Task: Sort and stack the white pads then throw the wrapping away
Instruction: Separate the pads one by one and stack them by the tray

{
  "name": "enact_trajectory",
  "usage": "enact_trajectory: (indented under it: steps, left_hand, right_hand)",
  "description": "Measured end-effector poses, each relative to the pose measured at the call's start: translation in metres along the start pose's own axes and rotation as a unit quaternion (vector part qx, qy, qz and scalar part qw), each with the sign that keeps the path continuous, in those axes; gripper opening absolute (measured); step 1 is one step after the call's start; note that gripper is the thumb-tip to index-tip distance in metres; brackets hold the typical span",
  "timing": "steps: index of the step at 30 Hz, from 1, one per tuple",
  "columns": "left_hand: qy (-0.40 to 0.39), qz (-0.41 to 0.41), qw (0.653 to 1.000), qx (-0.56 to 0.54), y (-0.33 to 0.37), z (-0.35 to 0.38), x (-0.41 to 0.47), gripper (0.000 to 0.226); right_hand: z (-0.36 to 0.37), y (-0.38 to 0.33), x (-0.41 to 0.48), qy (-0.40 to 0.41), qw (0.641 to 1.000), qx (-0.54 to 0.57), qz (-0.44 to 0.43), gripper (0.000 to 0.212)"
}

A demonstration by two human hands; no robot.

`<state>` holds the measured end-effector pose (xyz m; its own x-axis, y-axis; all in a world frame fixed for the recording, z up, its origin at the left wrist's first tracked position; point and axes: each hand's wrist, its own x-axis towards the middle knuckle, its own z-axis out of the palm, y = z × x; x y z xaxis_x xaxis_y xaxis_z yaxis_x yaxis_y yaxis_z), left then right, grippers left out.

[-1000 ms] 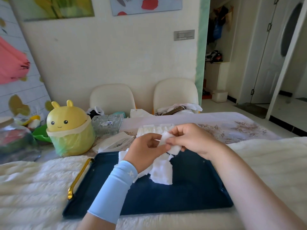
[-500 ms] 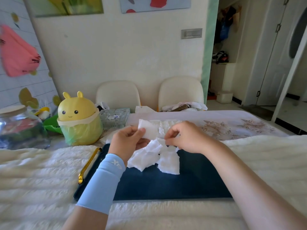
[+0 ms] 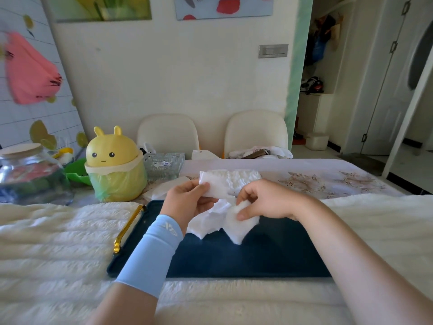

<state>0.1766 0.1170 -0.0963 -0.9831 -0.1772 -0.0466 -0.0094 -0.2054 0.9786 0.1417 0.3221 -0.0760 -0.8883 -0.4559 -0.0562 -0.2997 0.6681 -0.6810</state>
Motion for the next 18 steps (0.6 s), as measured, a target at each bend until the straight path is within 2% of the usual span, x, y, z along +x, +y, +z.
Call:
enact_trajectory:
  steps: [2,3,6,7,9,11,15,18]
  left_hand:
    - [0.007,-0.001,1.000,-0.003,0.001,-0.001,0.001,0.014]
    - [0.010,0.000,1.000,-0.002,0.002,-0.002,0.001,0.014]
    - [0.015,0.009,1.000,0.018,0.001,-0.004,0.003,0.013]
    - [0.016,0.011,1.000,0.022,0.001,-0.004,0.003,0.013]
    - [0.015,0.014,0.999,0.032,-0.001,-0.003,0.003,0.013]
    - [0.011,0.014,0.999,0.040,-0.002,-0.004,0.004,0.013]
    - [0.012,0.010,0.999,0.046,-0.004,-0.004,0.005,0.014]
    - [0.013,0.003,0.999,0.043,-0.004,-0.003,0.004,0.014]
  right_hand:
    - [0.000,0.001,-0.001,-0.020,0.998,0.065,0.013,0.029]
    - [0.002,0.001,-0.001,-0.023,0.998,0.048,0.022,0.032]
    - [0.012,0.004,0.003,0.000,0.990,-0.133,0.041,0.042]
    - [0.012,0.003,0.004,0.015,0.986,-0.163,0.037,0.042]
    - [0.008,-0.001,0.002,0.032,0.988,-0.151,0.007,0.034]
    - [0.003,-0.008,-0.004,0.005,0.989,-0.149,-0.015,0.024]
    - [0.005,-0.016,-0.012,-0.095,0.974,-0.207,0.010,0.038]
    - [0.008,-0.010,-0.005,-0.067,0.977,-0.201,0.016,0.030]
